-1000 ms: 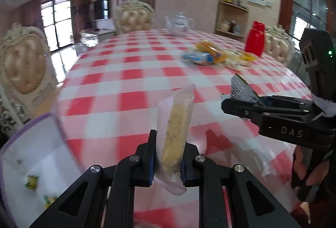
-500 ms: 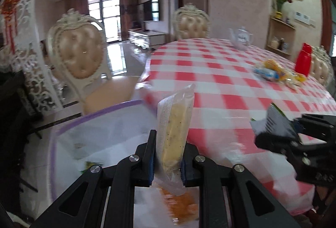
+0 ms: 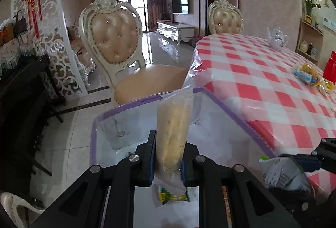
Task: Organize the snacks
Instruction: 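Carry the green biscuit packet and clear bread bag with both grippers over the bin, then open both grippers to drop the packets into the clear bin, then move both open grippers back over the snacks on the table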
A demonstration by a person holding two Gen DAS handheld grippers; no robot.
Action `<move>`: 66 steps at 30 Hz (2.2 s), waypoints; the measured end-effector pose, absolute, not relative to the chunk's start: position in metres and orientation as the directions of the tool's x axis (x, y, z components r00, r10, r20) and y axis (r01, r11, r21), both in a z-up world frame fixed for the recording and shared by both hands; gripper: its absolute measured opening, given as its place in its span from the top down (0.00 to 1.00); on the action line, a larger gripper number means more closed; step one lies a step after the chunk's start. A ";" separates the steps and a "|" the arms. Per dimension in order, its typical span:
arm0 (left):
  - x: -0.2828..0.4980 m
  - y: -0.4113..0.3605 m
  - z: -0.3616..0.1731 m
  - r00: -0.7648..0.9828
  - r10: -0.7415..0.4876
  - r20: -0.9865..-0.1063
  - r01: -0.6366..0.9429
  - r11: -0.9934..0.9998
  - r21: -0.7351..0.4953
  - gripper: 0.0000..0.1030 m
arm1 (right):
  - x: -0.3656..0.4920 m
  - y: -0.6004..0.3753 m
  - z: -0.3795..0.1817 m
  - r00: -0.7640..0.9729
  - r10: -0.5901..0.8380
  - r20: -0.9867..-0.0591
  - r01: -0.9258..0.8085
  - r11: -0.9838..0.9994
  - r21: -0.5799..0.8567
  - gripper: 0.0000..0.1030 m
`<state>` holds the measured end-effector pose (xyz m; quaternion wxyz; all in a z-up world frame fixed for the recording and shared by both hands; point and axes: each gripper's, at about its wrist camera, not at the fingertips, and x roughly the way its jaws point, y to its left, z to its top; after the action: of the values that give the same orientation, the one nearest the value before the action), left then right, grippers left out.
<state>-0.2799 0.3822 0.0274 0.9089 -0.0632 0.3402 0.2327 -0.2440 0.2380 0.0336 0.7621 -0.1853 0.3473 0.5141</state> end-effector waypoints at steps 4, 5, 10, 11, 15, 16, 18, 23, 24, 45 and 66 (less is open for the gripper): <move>-0.281 0.393 0.023 0.648 0.382 -0.658 -0.480 0.876 0.036 0.81 | -0.246 0.255 0.028 0.219 0.647 -0.731 -0.922 0.383 0.063 0.58; -0.283 0.394 0.024 0.647 0.388 -0.656 -0.485 0.874 0.038 0.81 | -0.247 0.259 0.027 0.214 0.646 -0.733 -0.923 0.379 0.065 0.58; -0.284 0.401 0.023 0.632 0.405 -0.661 -0.507 0.861 0.042 0.80 | -0.250 0.268 0.024 0.203 0.649 -0.733 -0.928 0.366 0.068 0.56; -0.284 0.403 0.022 0.623 0.408 -0.668 -0.518 0.854 0.039 0.79 | -0.249 0.269 0.024 0.198 0.655 -0.729 -0.929 0.362 0.072 0.50; -0.284 0.403 0.024 0.589 0.469 -0.658 -0.565 0.821 0.079 0.17 | -0.243 0.259 0.027 0.199 0.664 -0.721 -0.916 0.388 0.105 0.30; -0.285 0.401 0.025 0.585 0.496 -0.641 -0.576 0.811 0.101 0.14 | -0.241 0.256 0.029 0.200 0.668 -0.717 -0.911 0.397 0.115 0.29; -0.286 0.395 0.029 0.588 0.520 -0.620 -0.577 0.807 0.130 0.14 | -0.235 0.243 0.034 0.206 0.681 -0.702 -0.899 0.415 0.139 0.29; -0.282 0.388 0.029 0.599 0.510 -0.617 -0.557 0.819 0.136 0.14 | -0.219 0.203 0.043 0.261 0.679 -0.687 -0.862 0.485 0.151 0.24; -0.281 0.385 0.029 0.603 0.508 -0.615 -0.553 0.822 0.136 0.14 | -0.216 0.195 0.044 0.269 0.675 -0.687 -0.855 0.496 0.153 0.24; -0.180 0.211 0.040 0.714 0.235 -0.660 -0.175 0.972 0.157 0.14 | -0.119 -0.055 0.058 0.613 0.424 -0.667 -0.514 0.855 0.071 0.16; 0.062 0.089 0.032 0.637 -0.158 -0.755 0.213 0.977 -0.024 0.14 | 0.018 -0.192 0.025 0.581 0.370 -0.725 -0.277 0.927 0.252 0.15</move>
<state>0.0623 0.0888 0.0317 0.9040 0.0334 0.4138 -0.1024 0.0175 -0.1915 0.0249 0.8872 0.0556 0.4201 0.1824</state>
